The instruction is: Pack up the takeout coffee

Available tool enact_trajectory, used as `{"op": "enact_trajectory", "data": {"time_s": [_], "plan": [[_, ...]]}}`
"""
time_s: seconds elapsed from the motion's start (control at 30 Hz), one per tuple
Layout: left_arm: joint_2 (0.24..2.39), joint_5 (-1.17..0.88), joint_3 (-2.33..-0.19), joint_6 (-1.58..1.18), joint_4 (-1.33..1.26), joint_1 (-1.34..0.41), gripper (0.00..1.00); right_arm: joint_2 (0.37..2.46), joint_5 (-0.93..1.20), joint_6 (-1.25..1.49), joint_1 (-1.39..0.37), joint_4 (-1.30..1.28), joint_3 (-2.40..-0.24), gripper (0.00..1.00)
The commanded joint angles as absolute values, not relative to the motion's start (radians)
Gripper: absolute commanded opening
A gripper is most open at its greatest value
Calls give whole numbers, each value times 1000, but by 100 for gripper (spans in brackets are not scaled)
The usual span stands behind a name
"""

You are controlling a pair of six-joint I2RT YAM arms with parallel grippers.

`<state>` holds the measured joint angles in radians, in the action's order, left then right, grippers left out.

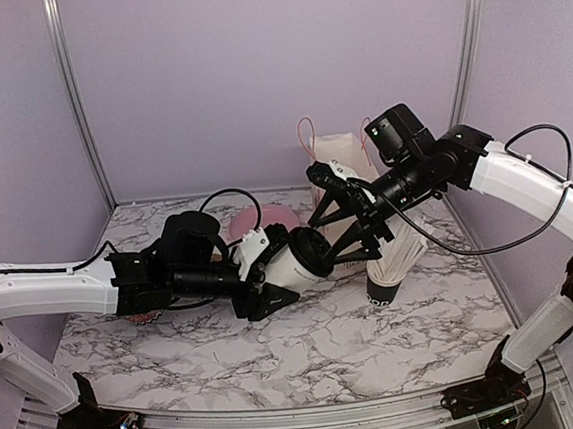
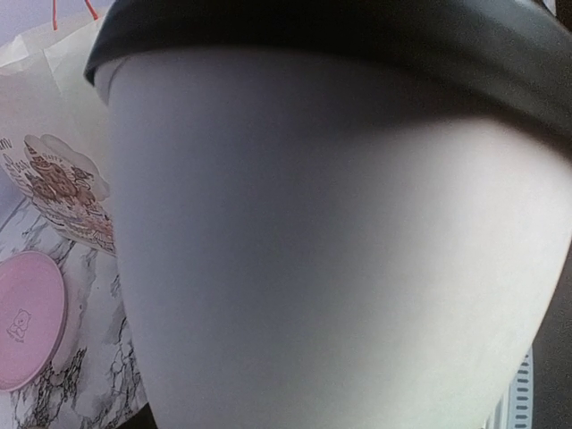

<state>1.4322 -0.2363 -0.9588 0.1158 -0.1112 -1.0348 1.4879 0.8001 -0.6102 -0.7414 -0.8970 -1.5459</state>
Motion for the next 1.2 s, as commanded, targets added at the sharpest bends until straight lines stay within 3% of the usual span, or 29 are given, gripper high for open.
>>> {"op": "enact_trajectory", "data": {"time_s": [0.0, 0.53, 0.6, 0.8, 0.83, 0.87, 1.17], "plan": [[1440, -265, -989, 108, -151, -1033, 67, 1483, 748, -589, -750, -859, -1548, 91], [1474, -264, -1032, 38, -143, -1032, 67, 1485, 673, -585, -772, -842, -1525, 86], [1473, -262, -1030, 43, -143, -1032, 68, 1490, 676, -582, -773, -843, -1526, 80], [1450, -195, -1000, 54, -157, -1033, 83, 1497, 690, -580, -768, -859, -1561, 71], [1436, -186, -980, 60, -168, -1033, 96, 1498, 690, -580, -757, -864, -1578, 71], [1420, -182, -962, 70, -171, -1033, 98, 1495, 693, -580, -743, -870, -1592, 70], [1338, -104, -884, 70, -137, -1033, 99, 1432, 765, -559, -490, -885, -1779, 68]]}}
